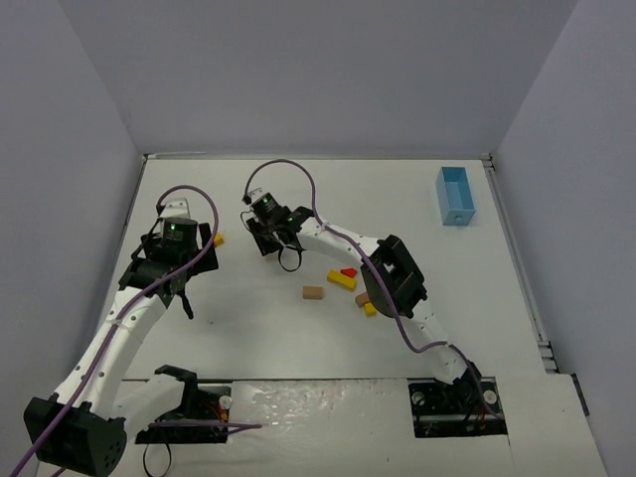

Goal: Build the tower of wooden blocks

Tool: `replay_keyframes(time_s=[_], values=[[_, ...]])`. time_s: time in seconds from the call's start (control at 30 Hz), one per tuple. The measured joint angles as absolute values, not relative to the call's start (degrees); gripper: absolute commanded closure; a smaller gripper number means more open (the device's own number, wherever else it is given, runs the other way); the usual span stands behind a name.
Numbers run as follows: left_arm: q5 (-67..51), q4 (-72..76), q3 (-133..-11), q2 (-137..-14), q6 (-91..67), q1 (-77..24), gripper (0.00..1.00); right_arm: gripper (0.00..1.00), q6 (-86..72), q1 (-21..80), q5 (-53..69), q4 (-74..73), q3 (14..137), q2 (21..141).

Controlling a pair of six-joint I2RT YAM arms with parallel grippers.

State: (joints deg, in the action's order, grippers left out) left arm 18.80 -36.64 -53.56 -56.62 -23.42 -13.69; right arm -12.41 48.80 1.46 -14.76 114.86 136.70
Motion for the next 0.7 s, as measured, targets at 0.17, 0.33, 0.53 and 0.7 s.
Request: replay_keyframes(time_s=[0.17, 0.33, 0.53, 0.7], values=[[16.9, -36.6, -53.6, -58.0, -23.4, -13.7, 0.18, 0.36, -12.6, 48.8, 0.4, -14.8, 115.1, 136.7], [14.8, -36.5, -53.6, -58.5, -23.2, -13.7, 0.18, 0.32, -12.6, 48.8, 0.1, -14.8, 115.3, 136.7], [11.6, -36.7, -54.0, -59.0, -23.4, -13.7, 0.19, 0.31, -12.2, 48.0, -2.0, -14.7, 108.7, 131.9], [8.9, -37.5, -59.9, -64.9, -27.4, -14.8, 0.19, 0.31, -12.3, 43.6, -3.9, -15.1, 95.4, 117.3]])
